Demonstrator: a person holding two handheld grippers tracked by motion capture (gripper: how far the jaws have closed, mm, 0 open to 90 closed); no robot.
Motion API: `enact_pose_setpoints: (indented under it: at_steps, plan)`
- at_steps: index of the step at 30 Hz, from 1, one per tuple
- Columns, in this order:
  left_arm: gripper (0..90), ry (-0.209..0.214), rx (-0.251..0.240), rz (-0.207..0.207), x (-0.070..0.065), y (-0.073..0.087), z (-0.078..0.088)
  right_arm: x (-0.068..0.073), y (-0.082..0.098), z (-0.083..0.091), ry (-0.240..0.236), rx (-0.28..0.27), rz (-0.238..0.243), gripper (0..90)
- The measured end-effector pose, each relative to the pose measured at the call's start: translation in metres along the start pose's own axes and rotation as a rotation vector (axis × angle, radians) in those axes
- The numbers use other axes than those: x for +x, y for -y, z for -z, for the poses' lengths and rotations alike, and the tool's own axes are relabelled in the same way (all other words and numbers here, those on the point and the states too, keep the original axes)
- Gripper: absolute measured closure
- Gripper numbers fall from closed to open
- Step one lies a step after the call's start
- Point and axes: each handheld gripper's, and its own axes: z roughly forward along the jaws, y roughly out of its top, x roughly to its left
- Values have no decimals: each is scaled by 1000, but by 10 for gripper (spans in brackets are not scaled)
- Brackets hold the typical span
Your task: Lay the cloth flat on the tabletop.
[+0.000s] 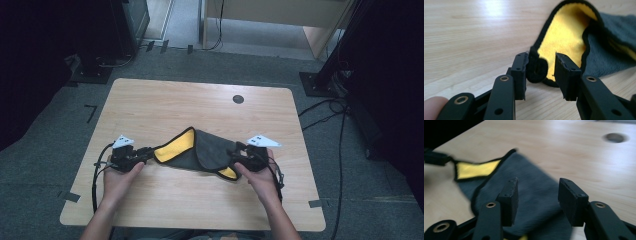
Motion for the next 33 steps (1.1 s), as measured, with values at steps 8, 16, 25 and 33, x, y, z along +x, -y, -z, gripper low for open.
enact_pose_setpoints:
  at_steps: [8, 16, 25, 33]
  plan:
    - [584, -69, 66, -79, -10, 6, -17, 47, 20, -41, -134, 123, 176, 425]
    - [522, -123, 64, -115, -9, 12, -21, 51, 21, -52, -66, 133, 213, 825]
    - [480, -149, 32, -102, -7, 15, -22, -40, -38, 2, 404, -151, -150, 633]
    - [470, -148, 25, -106, -7, 16, -22, 45, 9, -29, -100, 37, 92, 507]
